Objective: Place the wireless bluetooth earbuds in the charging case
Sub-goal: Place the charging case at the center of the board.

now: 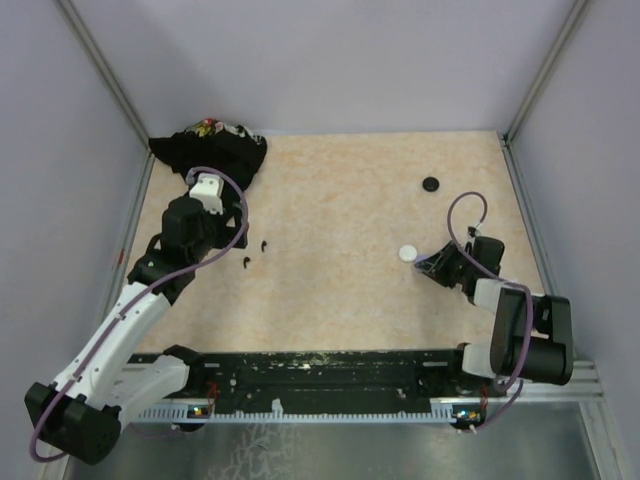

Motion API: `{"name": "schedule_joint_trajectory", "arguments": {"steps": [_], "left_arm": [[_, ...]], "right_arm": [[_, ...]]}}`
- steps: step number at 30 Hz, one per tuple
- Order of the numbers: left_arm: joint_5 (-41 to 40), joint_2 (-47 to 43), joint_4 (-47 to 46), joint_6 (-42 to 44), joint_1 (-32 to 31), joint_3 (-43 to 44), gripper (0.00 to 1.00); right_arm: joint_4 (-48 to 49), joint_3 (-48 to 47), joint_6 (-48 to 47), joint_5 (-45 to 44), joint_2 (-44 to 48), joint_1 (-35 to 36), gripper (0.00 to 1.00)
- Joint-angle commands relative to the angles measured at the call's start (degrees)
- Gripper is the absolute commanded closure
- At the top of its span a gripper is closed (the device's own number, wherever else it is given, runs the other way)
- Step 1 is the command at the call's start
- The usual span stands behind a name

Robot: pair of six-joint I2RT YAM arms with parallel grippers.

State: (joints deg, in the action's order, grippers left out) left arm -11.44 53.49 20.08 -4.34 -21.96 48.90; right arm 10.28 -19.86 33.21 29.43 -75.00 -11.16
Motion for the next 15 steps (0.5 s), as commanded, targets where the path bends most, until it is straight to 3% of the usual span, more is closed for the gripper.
{"name": "schedule_joint_trajectory", "arguments": {"steps": [1, 5, 7, 15], "left_arm": [[1.2, -0.5, -1.7, -0.8, 0.9, -0.6, 0.0], [1.4, -0.6, -1.8, -0.9, 1.3, -0.9, 0.0], [1.5, -0.6, -1.7, -1.0, 1.4, -0.9, 0.0], [2.5, -0.4, -1.6, -1.5, 2.0, -1.0, 0.0]], "right_arm": [[7.3, -1.2, 2.5, 5.2, -5.0, 0.9, 1.0], [6.1, -2.7, 1.8, 5.1, -6.3, 1.9, 0.86], [2.3, -3.4, 0.1, 2.7, -4.9, 1.9, 0.71], [-8.5, -5.2, -5.3, -5.8, 1.0, 1.9, 0.46]]}}
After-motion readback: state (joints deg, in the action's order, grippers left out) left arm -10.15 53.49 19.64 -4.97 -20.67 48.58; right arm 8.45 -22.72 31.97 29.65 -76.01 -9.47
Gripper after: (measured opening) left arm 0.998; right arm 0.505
